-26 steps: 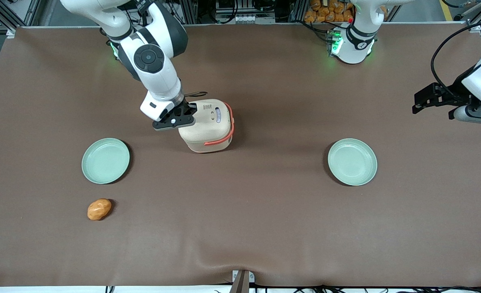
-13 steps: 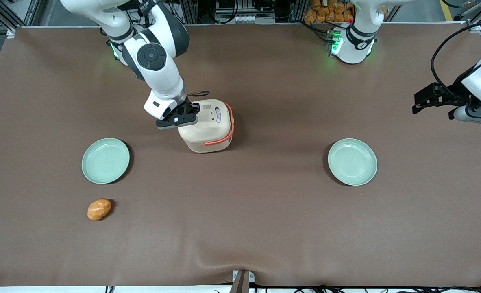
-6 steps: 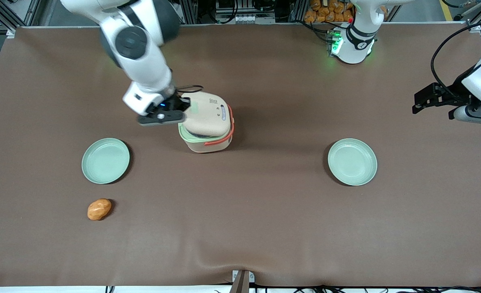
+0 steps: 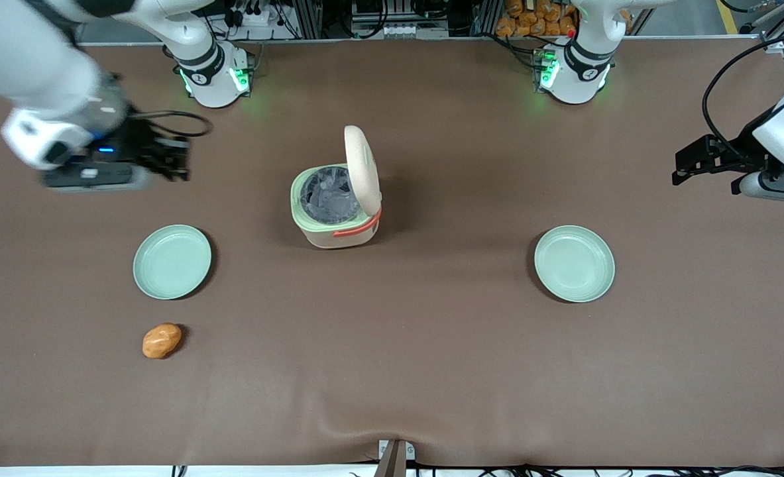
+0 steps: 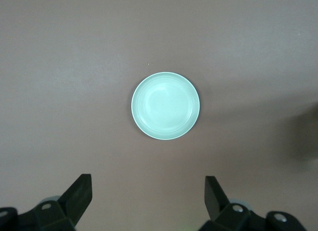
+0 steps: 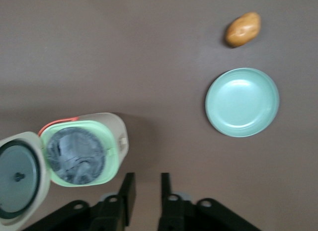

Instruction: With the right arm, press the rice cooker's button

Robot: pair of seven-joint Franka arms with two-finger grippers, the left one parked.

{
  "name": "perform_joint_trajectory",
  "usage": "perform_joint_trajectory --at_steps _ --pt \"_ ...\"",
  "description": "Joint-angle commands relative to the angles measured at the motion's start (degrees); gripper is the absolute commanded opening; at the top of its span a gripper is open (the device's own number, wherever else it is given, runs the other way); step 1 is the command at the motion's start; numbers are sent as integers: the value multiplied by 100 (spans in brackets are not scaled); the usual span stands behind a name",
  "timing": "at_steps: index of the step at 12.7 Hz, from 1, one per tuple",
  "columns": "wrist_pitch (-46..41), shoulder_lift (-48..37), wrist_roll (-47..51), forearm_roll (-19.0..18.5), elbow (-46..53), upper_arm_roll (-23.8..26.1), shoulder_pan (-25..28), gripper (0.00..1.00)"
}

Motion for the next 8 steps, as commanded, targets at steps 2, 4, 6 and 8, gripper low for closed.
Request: perform_joint_trajectory --at_steps 2,4,6,8 --pt "-165 -218 -734 -49 34 -547 -176 100" --pt "-165 -236 -1453 -339 34 -890 -176 100" --pt "-165 -306 -1852 -349 -19 -1154 -228 100" --pt "-165 -324 -1861 -349 -1 -1155 -237 100"
